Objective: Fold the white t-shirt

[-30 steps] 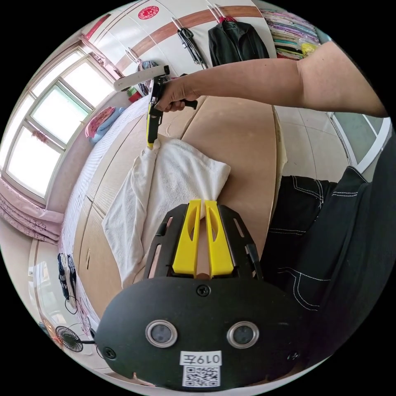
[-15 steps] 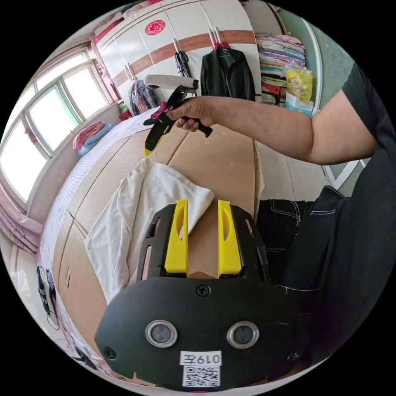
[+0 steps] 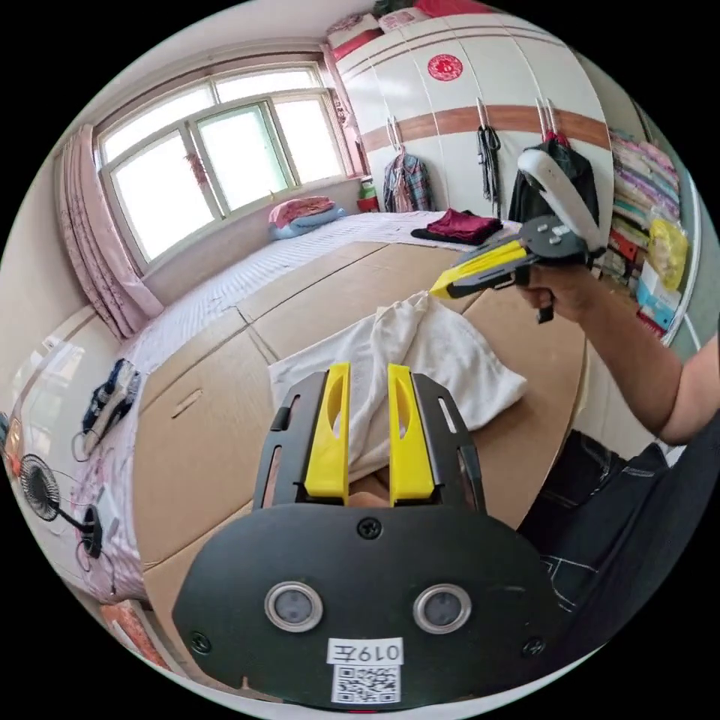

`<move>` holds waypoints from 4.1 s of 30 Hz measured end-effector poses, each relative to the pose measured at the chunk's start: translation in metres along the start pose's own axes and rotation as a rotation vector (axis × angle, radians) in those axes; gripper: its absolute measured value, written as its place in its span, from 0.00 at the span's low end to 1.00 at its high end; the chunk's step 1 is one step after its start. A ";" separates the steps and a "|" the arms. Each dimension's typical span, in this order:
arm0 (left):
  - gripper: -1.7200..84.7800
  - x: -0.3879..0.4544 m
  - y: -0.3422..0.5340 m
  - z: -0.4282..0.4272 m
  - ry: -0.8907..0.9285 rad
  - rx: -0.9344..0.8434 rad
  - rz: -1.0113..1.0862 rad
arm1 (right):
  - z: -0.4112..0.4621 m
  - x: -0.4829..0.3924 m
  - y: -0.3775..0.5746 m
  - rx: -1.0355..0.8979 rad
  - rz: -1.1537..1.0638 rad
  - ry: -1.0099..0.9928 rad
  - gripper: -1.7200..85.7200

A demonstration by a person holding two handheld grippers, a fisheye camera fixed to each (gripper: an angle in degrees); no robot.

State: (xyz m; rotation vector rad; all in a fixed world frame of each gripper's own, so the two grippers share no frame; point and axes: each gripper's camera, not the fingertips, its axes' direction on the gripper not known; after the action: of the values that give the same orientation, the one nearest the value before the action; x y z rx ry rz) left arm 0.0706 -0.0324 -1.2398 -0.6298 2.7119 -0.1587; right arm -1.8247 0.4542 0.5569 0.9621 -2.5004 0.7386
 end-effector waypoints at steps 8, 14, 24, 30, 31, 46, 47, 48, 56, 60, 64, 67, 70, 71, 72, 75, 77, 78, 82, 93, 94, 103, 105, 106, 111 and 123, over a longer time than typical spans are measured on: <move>0.12 -0.091 -0.073 0.116 0.491 -0.144 -0.261 | -0.007 0.029 0.062 -0.031 0.277 -0.227 0.01; 0.10 -0.089 -0.102 0.183 0.456 -0.327 -0.226 | -0.033 0.029 0.095 -0.044 0.231 -0.212 0.01; 0.04 -0.069 -0.093 0.165 0.504 -0.235 -0.194 | -0.066 0.069 0.124 0.016 0.278 -0.232 0.01; 0.04 0.007 -0.074 0.114 0.395 -0.091 0.076 | -0.082 0.096 0.133 0.022 0.317 -0.244 0.02; 0.04 0.015 -0.071 0.111 0.379 -0.086 0.095 | -0.086 0.101 0.134 0.023 0.326 -0.245 0.02; 0.03 0.113 -0.025 0.065 0.160 -0.066 0.263 | -0.125 0.193 0.133 0.075 0.497 -0.418 0.11; 0.03 0.114 -0.023 0.060 0.143 -0.054 0.251 | -0.131 0.195 0.130 0.078 0.486 -0.399 0.11; 0.03 0.115 -0.021 0.055 0.142 -0.042 0.239 | -0.135 0.196 0.129 0.085 0.483 -0.395 0.11; 0.06 0.116 0.002 0.030 0.064 -0.055 0.173 | -0.151 0.219 0.107 0.029 0.555 -0.416 0.06; 0.09 0.110 0.020 0.015 -0.034 -0.081 0.152 | -0.170 0.221 0.098 0.072 0.561 -0.400 0.03; 0.11 0.106 0.032 0.006 -0.060 -0.113 0.158 | -0.178 0.228 0.089 0.055 0.587 -0.461 0.02; 0.11 0.111 0.039 0.011 -0.080 -0.158 0.203 | -0.175 0.223 0.080 -0.027 0.567 -0.399 0.02; 0.11 0.119 0.042 0.015 -0.104 -0.169 0.244 | -0.184 0.227 0.076 0.016 0.598 -0.429 0.02; 0.10 0.120 0.042 0.017 -0.117 -0.169 0.245 | -0.186 0.231 0.075 0.033 0.614 -0.454 0.02; 0.08 0.120 0.042 0.019 -0.129 -0.173 0.245 | -0.187 0.232 0.074 0.037 0.619 -0.463 0.02; 0.05 0.117 0.041 0.027 -0.150 -0.200 0.235 | -0.189 0.236 0.065 0.039 0.630 -0.485 0.02; 0.04 0.113 0.040 0.026 -0.111 -0.201 0.221 | -0.194 0.240 0.060 0.067 0.648 -0.515 0.02; 0.04 0.109 0.041 0.022 -0.095 -0.181 0.207 | -0.195 0.242 0.060 0.076 0.657 -0.529 0.02; 0.04 0.101 0.045 0.020 -0.063 -0.167 0.210 | -0.182 0.238 0.050 -0.006 0.661 -0.564 0.03; 0.04 0.086 0.047 0.050 -0.074 -0.228 0.220 | -0.181 0.203 0.008 -0.124 0.579 -0.577 0.08; 0.04 0.084 0.047 0.051 -0.074 -0.227 0.219 | -0.185 0.200 0.001 -0.124 0.565 -0.561 0.08; 0.03 0.047 0.046 0.049 -0.020 -0.152 0.170 | -0.180 0.211 -0.077 0.005 0.635 -0.279 0.09; 0.04 0.026 0.044 0.045 -0.015 -0.098 0.102 | -0.160 0.214 -0.095 -0.021 0.663 -0.247 0.09; 0.04 0.019 0.044 0.045 -0.018 -0.083 0.079 | -0.146 0.214 -0.106 -0.053 0.671 -0.236 0.09; 0.03 -0.055 0.037 0.069 -0.037 -0.047 -0.112 | -0.120 0.192 -0.143 -0.129 0.646 -0.096 0.06; 0.03 -0.160 -0.015 0.203 0.247 -0.072 -0.192 | -0.116 0.181 -0.178 -0.159 0.659 -0.140 0.08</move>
State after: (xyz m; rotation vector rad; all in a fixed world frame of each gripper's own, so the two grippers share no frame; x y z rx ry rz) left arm 0.2846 0.0193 -1.3762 -0.9496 2.8987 -0.1996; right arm -1.8116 0.3180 0.7999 0.1165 -2.9685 0.6449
